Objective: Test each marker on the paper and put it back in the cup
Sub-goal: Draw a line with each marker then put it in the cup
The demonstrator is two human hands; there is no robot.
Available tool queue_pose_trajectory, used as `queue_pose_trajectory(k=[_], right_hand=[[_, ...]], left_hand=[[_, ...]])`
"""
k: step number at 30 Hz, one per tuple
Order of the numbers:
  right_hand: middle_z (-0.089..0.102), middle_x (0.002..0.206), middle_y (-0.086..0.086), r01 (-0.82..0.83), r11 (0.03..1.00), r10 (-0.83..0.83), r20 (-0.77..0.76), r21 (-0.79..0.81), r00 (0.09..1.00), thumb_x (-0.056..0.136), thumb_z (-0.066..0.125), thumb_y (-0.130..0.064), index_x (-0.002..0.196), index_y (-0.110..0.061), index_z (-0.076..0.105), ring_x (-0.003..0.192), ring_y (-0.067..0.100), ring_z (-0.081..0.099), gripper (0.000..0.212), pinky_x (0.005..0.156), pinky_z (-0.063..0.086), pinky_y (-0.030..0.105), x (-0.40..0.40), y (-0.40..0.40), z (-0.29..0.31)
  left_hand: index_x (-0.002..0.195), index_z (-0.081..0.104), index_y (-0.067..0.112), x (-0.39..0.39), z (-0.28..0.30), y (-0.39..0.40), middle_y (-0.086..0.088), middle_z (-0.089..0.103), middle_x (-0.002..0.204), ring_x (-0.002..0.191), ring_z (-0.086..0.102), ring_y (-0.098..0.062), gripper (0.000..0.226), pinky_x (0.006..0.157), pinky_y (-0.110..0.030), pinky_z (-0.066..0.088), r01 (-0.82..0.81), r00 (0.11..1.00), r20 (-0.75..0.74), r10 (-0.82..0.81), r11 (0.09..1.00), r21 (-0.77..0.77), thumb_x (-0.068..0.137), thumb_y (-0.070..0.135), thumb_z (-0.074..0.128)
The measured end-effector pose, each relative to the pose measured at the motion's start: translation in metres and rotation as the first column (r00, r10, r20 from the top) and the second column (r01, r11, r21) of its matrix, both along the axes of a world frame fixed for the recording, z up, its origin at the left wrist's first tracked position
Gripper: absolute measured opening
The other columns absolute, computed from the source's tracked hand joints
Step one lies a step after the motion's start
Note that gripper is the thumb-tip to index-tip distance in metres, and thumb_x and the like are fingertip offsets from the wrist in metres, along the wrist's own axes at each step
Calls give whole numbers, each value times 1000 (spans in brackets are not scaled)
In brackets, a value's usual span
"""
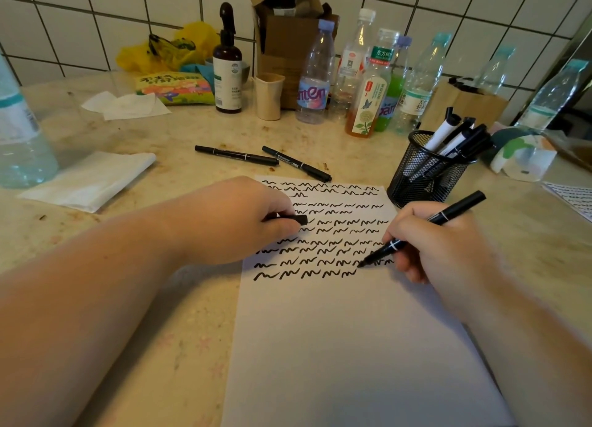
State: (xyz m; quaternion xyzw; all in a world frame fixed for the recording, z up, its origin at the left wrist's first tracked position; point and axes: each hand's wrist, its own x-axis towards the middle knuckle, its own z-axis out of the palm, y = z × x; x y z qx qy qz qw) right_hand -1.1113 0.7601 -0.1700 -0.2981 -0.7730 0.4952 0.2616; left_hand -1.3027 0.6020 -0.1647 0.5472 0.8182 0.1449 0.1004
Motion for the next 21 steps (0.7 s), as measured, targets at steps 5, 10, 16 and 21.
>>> queue_pose_trajectory(k=[5,10,16,21], right_hand=[[52,47,3,-8,1000,7,-152,-6,988,91,61,-10,66,-10,66,43,15,43,25,40,33,20,0,1,4],[57,57,6,-242,961,191,-313,-132,930,80,68,-26,73,-14,72,52,17,50,14,47,41,21,-2,-3,7],[65,64,13,-336,900,200,-420,-278,885,94,49,-11,83,-7,78,60,22,59,31,53,51,27,-2,2,3],[69,68,14,-319,918,224,-359,-233,906,84,58,-14,84,-16,76,61,24,63,19,56,52,31,-4,1,3]], left_hand=[[110,67,41,1,1,-1,18,68,88,81,60,-1,25,76,-31,53,27,999,28,-28,999,45,95,53,50],[112,62,50,3,3,-1,19,68,85,79,62,-1,23,75,-32,56,33,996,85,-39,997,75,92,55,51],[107,61,51,4,3,0,17,67,77,72,61,-1,18,67,-24,51,28,995,97,-37,995,96,93,53,51],[109,62,48,5,3,0,21,68,81,70,60,-2,18,65,-28,52,30,992,120,-44,993,116,94,50,51]])
